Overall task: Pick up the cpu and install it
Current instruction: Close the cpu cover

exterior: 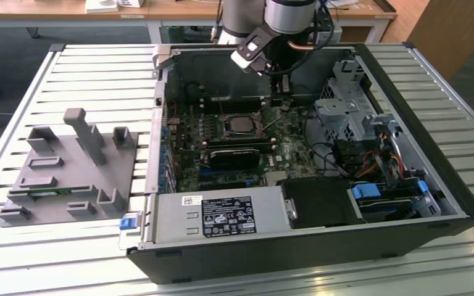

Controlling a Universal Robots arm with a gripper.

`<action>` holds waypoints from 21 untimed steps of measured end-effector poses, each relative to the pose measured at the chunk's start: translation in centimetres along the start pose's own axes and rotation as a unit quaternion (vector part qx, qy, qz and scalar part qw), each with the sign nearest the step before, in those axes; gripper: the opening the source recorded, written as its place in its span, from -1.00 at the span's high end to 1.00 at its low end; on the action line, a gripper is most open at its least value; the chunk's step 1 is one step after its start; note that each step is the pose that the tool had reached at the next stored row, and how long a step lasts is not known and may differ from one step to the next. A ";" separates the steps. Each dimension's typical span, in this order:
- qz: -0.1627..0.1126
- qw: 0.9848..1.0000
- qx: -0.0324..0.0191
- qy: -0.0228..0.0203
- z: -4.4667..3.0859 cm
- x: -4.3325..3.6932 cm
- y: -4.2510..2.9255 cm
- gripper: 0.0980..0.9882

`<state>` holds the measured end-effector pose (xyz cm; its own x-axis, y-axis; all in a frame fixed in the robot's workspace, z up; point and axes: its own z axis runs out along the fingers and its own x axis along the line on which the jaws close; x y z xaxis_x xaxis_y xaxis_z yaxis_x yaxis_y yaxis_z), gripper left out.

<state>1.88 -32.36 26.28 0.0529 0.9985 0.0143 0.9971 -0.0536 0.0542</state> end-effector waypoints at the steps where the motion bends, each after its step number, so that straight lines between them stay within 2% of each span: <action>1: 0.000 1.000 0.000 0.000 0.03 0.02 0.14 0.98; 15: 0.000 1.000 0.002 0.000 0.56 0.47 2.26 0.98; 21: -0.008 1.000 0.004 0.000 0.77 0.60 2.66 0.98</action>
<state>4.60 -31.89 25.67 0.0371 0.9992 0.0139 0.9982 -0.0377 0.0472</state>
